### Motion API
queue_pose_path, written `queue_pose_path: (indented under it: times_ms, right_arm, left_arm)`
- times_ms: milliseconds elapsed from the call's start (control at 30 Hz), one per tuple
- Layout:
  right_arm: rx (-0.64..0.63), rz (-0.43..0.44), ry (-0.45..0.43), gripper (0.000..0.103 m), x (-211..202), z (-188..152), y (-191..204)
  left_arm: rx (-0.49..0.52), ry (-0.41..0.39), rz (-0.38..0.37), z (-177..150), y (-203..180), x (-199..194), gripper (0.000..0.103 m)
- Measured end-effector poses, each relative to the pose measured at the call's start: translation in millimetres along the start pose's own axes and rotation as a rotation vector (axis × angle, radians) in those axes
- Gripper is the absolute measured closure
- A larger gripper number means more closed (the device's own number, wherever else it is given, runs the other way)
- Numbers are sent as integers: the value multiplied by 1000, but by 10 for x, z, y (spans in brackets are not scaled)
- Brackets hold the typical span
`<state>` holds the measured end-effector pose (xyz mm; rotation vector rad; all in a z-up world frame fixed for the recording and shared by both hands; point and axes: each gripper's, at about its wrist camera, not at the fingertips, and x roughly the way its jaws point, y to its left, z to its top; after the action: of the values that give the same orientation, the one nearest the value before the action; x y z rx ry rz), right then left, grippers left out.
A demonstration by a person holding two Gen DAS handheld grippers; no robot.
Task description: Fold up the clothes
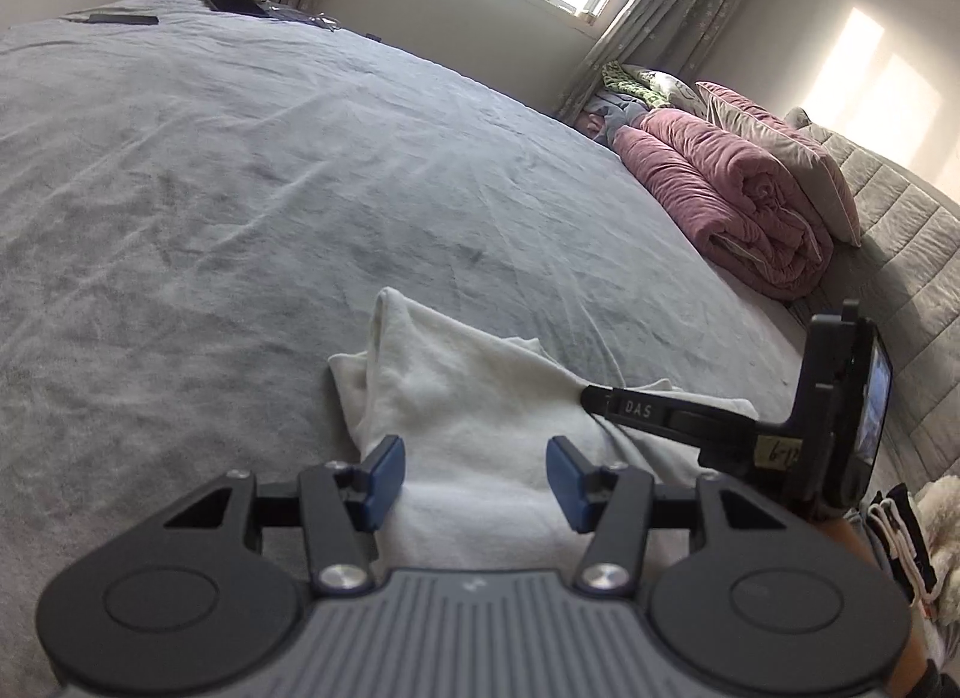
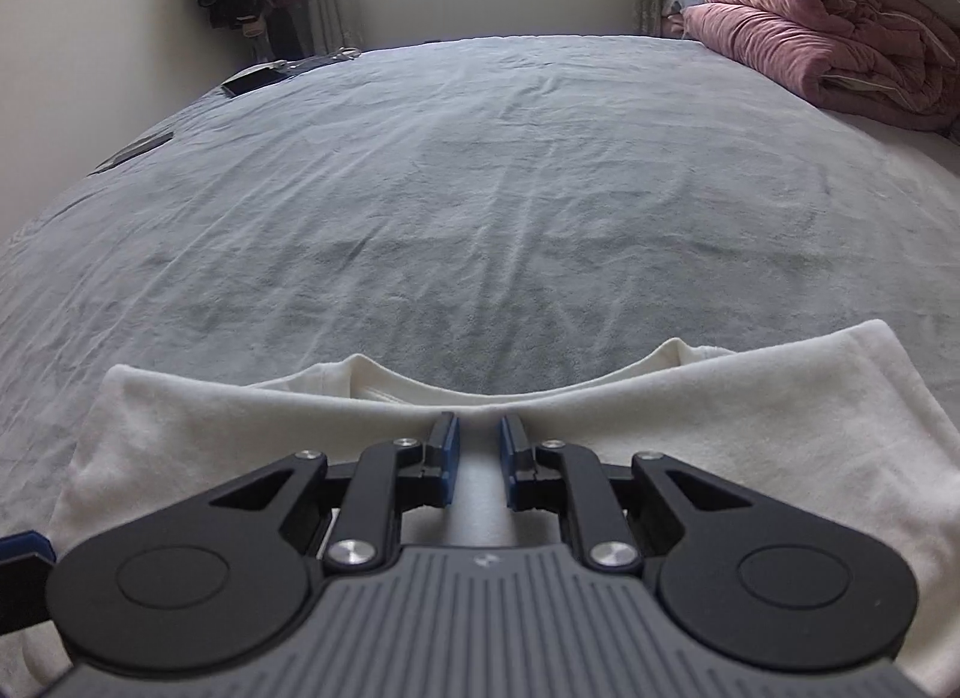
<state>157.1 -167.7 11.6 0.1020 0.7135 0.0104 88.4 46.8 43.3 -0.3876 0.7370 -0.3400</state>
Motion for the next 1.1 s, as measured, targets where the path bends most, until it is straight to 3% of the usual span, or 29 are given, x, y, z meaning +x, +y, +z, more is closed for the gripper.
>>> queue_pose_path:
  times_ms: [133,300,400,600,700,833,1000,1100]
  right_arm:
    - [23,-38,-13,89,28,49,31]
    - [84,8,-67,82,-198,12,49]
    - [56,88,-86,82,-362,-46,170]
    - [-59,143,-43,78,-314,-114,438]
    - [-88,152,-38,76,-268,-124,521]
    - [-138,187,-43,76,-246,-131,684]
    - [-213,144,-51,76,-131,-134,944]
    - [-168,109,-43,79,-18,-90,927]
  left_arm:
    - [-55,4,-26,34,90,43,49]
    - [-90,10,-53,77,197,112,49]
    - [-124,3,-68,110,249,135,49]
    - [-225,-13,-106,174,390,111,49]
    - [-245,-32,-31,243,481,29,48]
    - [-346,-50,-67,337,693,-73,47]
    - [-402,-54,-55,353,838,-110,47]
    - [-409,-35,-57,349,834,-77,47]
